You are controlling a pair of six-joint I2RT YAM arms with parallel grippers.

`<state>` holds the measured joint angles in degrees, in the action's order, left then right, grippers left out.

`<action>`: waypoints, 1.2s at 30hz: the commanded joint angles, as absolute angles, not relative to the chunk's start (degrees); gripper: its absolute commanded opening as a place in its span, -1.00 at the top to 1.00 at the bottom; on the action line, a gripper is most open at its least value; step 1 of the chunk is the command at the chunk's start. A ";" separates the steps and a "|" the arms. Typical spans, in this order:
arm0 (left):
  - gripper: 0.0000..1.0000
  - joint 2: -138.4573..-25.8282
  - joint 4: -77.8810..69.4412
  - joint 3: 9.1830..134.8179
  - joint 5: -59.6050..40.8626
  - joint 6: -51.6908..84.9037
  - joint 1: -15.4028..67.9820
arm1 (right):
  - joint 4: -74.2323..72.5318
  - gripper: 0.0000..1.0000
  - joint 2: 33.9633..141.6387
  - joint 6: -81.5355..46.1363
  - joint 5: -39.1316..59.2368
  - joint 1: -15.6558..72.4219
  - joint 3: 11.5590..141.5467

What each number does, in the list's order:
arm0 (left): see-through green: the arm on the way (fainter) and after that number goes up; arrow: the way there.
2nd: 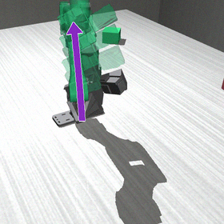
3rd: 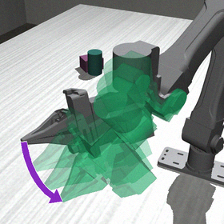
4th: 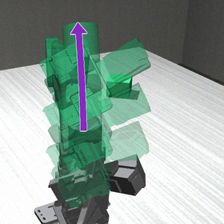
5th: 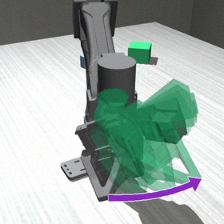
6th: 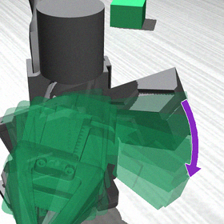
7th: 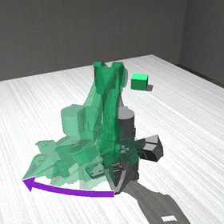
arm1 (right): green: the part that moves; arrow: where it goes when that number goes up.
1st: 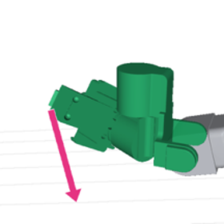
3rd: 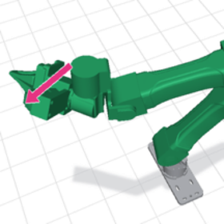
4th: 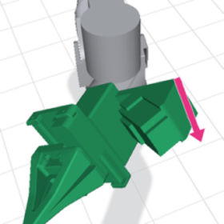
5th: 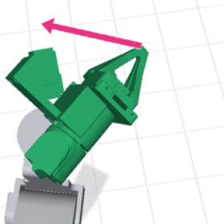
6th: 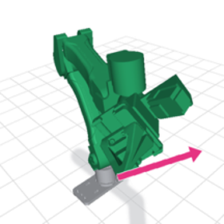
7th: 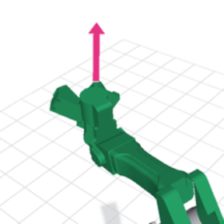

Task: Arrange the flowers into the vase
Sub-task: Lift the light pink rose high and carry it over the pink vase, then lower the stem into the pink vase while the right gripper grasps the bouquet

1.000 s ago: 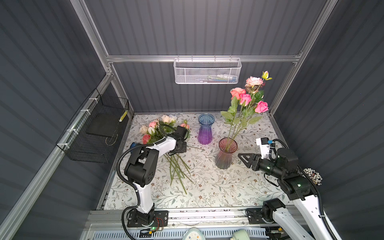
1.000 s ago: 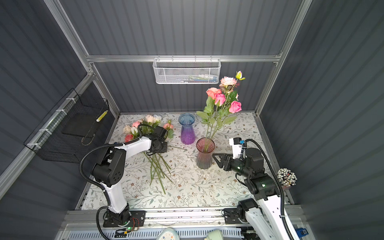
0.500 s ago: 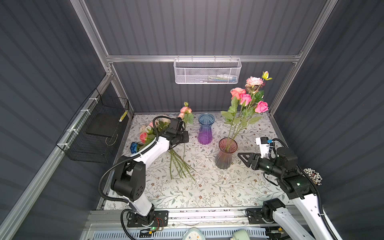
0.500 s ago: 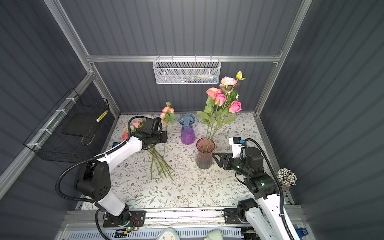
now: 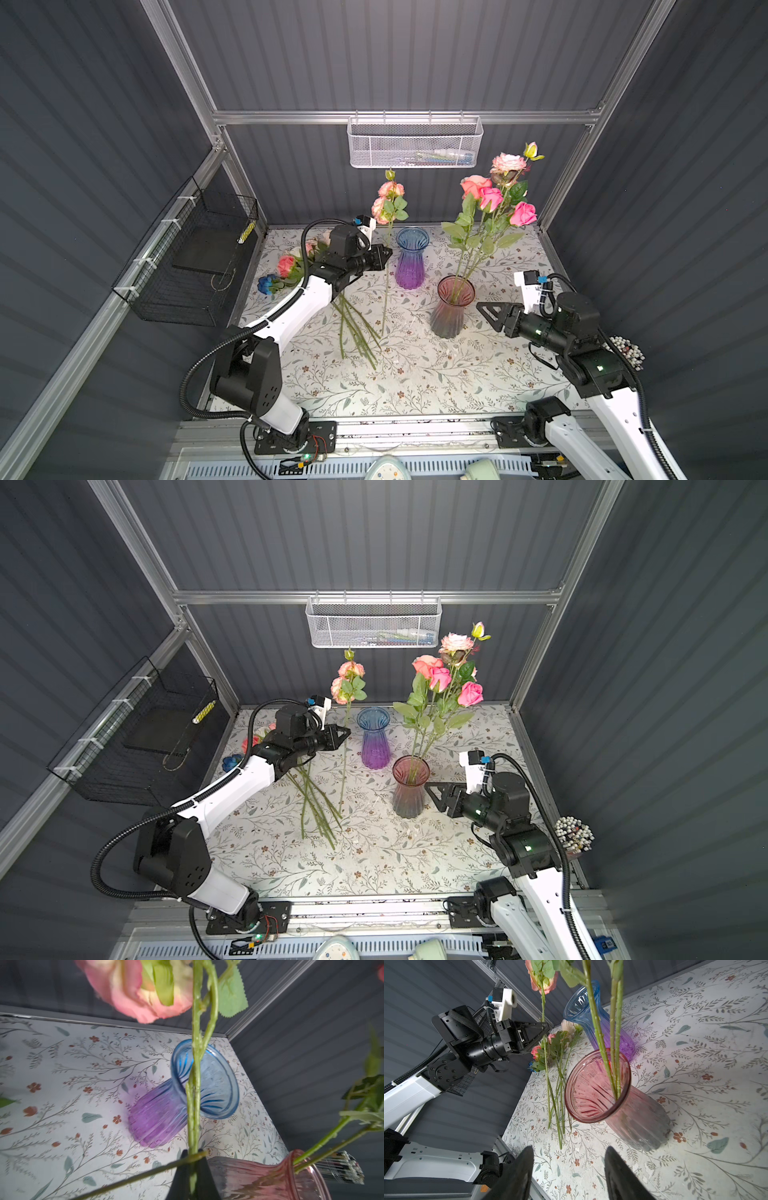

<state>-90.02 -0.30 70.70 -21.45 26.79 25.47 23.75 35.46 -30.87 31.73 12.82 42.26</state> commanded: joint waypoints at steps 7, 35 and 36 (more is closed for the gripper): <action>0.88 -86.25 -11.83 70.03 -31.90 29.47 26.19 | 23.30 -0.13 34.92 -30.50 32.51 13.14 43.33; 0.97 -75.15 -15.45 65.04 -24.98 11.38 45.44 | 15.94 -0.08 50.55 -29.85 27.66 24.87 67.21; 0.97 -75.15 -15.42 65.03 -24.76 11.46 45.74 | 15.67 -0.07 52.28 -29.80 26.61 25.96 68.36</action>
<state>-75.72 -14.04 64.84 -26.79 13.52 44.86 20.10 48.71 -29.67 29.80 23.64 65.54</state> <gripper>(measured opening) 0.081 0.536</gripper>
